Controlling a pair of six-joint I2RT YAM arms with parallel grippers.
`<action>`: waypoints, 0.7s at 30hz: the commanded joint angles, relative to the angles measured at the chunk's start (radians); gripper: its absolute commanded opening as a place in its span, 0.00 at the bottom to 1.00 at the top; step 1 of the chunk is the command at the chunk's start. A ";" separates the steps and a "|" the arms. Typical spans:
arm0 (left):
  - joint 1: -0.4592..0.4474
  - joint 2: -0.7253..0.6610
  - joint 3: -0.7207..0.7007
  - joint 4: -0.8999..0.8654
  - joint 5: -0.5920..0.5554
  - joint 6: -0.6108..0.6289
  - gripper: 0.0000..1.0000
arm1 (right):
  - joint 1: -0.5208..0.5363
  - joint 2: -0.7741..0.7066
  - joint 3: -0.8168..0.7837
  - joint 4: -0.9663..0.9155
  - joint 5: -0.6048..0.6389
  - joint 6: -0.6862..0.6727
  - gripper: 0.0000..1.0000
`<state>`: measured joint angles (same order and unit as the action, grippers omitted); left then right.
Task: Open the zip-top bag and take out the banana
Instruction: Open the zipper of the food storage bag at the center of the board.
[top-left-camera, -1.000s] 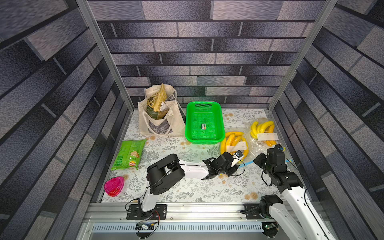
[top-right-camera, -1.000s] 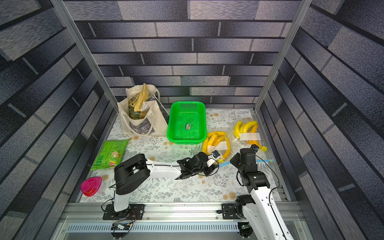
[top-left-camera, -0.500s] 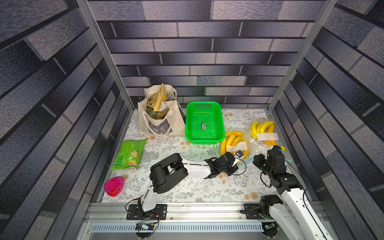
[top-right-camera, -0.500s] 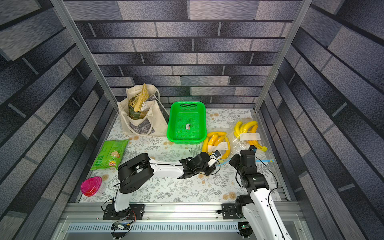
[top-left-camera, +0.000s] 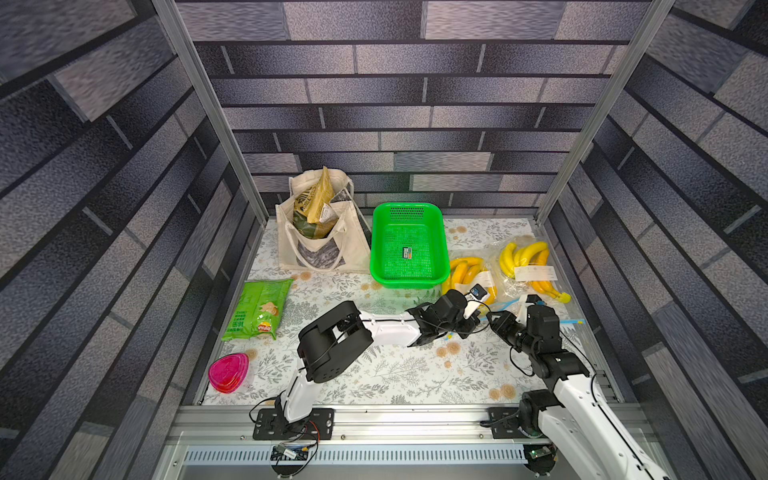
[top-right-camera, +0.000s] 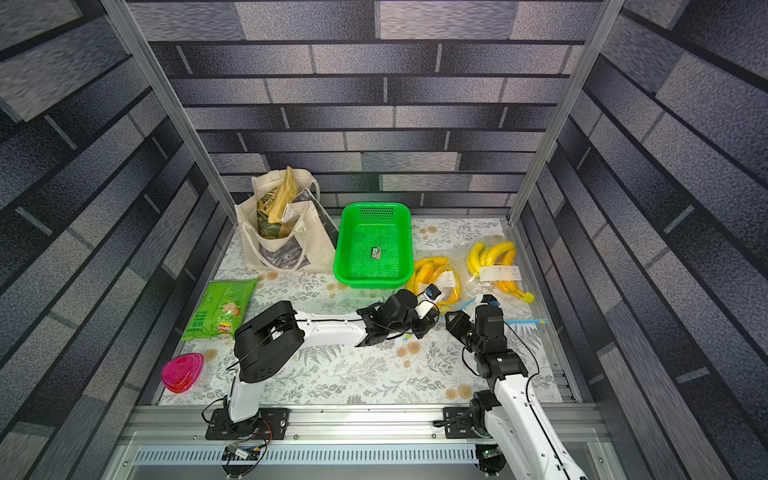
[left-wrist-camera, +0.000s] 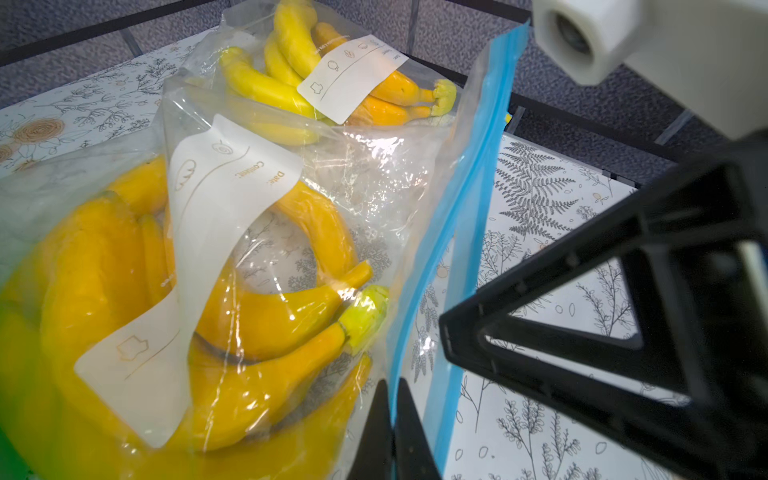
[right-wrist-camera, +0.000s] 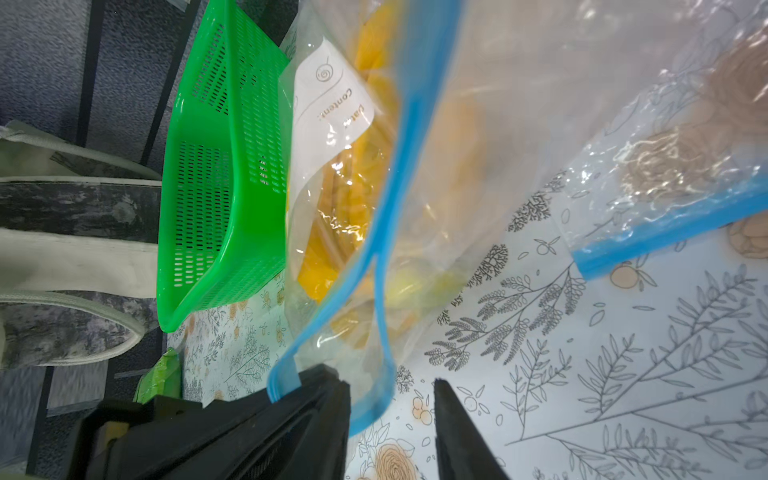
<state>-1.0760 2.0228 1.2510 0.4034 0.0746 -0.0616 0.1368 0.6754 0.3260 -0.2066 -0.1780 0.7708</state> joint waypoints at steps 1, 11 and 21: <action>-0.011 -0.026 0.028 0.022 0.038 -0.017 0.00 | -0.003 0.029 0.002 0.103 -0.020 0.010 0.37; -0.013 -0.029 0.049 0.007 0.010 -0.015 0.00 | -0.003 0.157 0.037 0.036 0.109 0.006 0.11; 0.053 0.014 0.203 -0.088 -0.051 0.046 0.00 | -0.003 0.104 0.051 -0.273 0.260 0.071 0.00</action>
<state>-1.0527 2.0293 1.3865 0.3401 0.0513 -0.0513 0.1368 0.7944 0.3714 -0.3561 0.0296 0.8074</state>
